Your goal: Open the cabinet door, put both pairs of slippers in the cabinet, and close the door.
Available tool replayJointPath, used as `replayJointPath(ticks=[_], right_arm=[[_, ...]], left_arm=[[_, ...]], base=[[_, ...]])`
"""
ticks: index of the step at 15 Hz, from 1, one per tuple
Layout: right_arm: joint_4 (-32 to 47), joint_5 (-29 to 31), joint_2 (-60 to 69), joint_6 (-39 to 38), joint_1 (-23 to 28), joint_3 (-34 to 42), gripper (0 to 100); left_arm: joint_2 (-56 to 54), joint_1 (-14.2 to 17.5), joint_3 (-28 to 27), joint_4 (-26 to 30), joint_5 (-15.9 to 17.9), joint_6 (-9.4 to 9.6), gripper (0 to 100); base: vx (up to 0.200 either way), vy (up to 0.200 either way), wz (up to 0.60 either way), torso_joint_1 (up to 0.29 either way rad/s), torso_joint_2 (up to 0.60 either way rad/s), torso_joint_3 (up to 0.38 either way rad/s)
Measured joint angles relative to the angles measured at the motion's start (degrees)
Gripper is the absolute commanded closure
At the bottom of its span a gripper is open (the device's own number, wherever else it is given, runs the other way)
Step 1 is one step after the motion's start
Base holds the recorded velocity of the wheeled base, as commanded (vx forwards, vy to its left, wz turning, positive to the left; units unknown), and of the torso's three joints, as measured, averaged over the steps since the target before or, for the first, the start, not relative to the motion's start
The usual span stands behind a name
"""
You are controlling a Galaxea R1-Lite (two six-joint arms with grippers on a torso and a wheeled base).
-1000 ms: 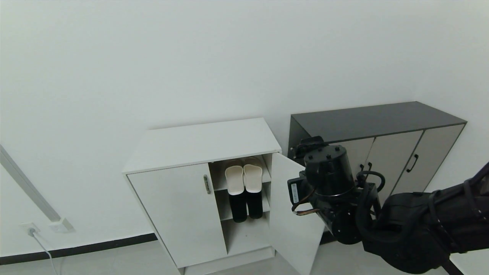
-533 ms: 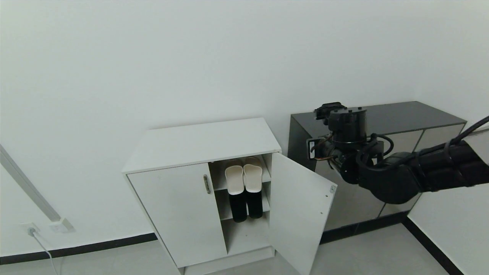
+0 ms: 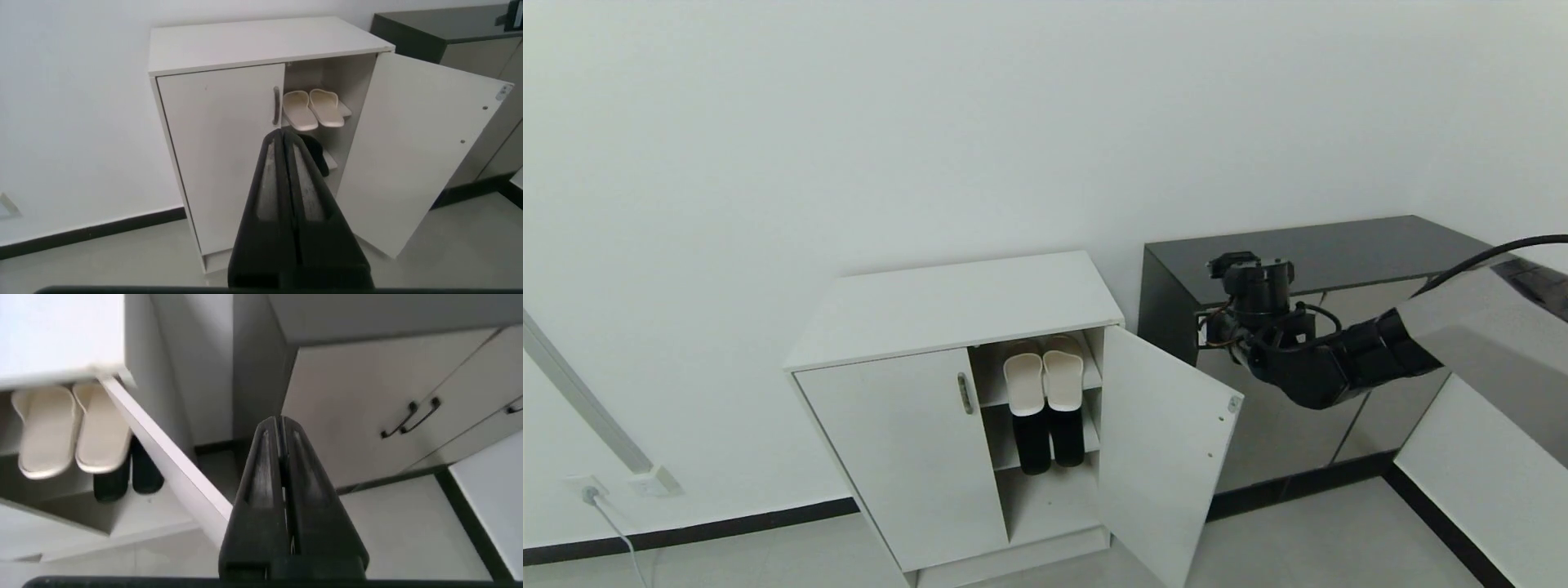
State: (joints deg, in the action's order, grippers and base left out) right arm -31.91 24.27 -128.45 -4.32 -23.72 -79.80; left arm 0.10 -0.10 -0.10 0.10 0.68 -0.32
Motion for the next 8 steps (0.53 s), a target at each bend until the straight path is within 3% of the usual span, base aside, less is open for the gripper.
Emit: replayJointPath(ticks=[8], right_arm=[[0.0, -1.3, -6.8, -2.0, 1.5, -0.9, 100]], left_arm=[[0.0, 0.0, 0.0, 0.0, 0.0, 0.02, 100]], base=[[0.0, 0.0, 0.0, 0.0, 0.0, 0.0]])
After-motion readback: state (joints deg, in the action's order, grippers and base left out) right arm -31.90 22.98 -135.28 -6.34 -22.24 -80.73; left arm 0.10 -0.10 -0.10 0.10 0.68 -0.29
